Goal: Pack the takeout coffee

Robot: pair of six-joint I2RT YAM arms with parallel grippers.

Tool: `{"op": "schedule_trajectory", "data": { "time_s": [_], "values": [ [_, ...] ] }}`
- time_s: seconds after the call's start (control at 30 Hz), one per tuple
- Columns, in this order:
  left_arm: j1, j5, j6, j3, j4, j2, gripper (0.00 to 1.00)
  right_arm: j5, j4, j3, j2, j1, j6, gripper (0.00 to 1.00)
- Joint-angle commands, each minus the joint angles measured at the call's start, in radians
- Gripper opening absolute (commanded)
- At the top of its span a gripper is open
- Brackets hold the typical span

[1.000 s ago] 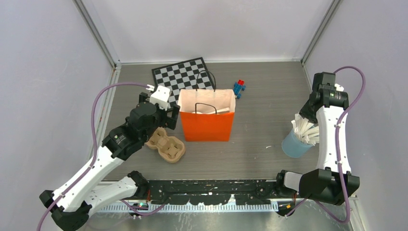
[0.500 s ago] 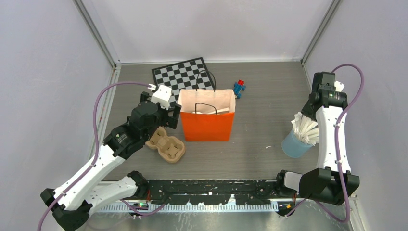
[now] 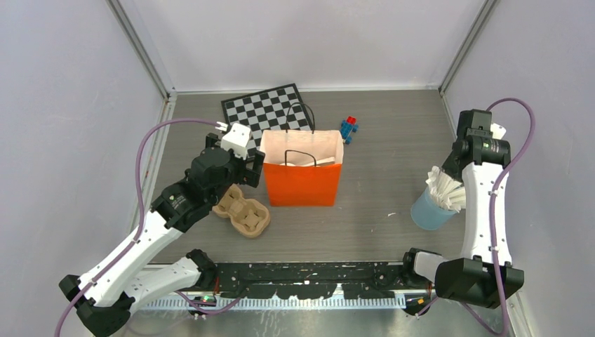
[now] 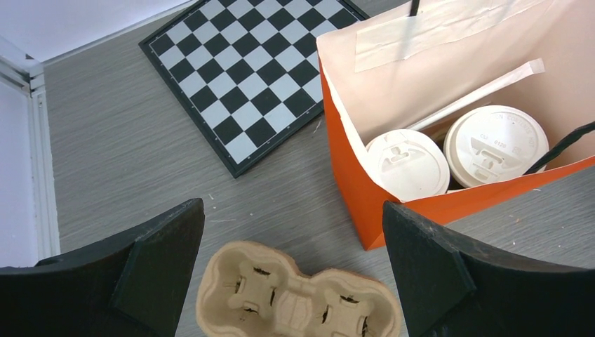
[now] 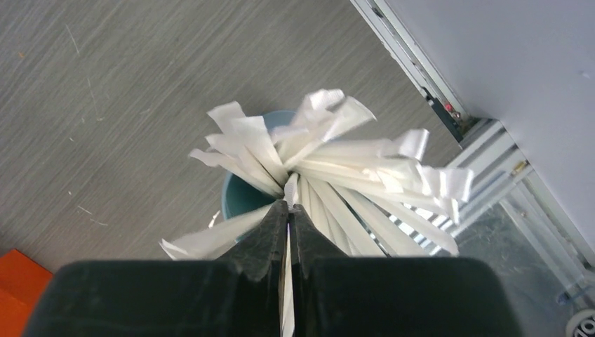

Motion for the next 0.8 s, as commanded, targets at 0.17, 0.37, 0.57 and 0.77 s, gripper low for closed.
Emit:
{"op": "schedule_trajectory", "data": {
  "time_s": [0.17, 0.37, 0.57, 0.77],
  "values": [
    [0.006, 0.047, 0.009, 0.036, 0.063, -0.018, 1.00, 0.108, -0.196, 0.166, -0.057, -0.004, 0.034, 0.08],
    [0.006, 0.068, -0.007, 0.008, 0.106, -0.030, 1.00, 0.177, -0.270, 0.317, -0.069, -0.005, 0.016, 0.05],
    [0.006, 0.086, -0.001, 0.005, 0.141, -0.021, 1.00, 0.199, -0.384, 0.510, -0.078, -0.005, -0.018, 0.04],
    [0.006, 0.076, 0.011, -0.008, 0.150, -0.030, 1.00, 0.218, -0.515, 0.714, -0.060, -0.005, -0.029, 0.05]
  ]
}}
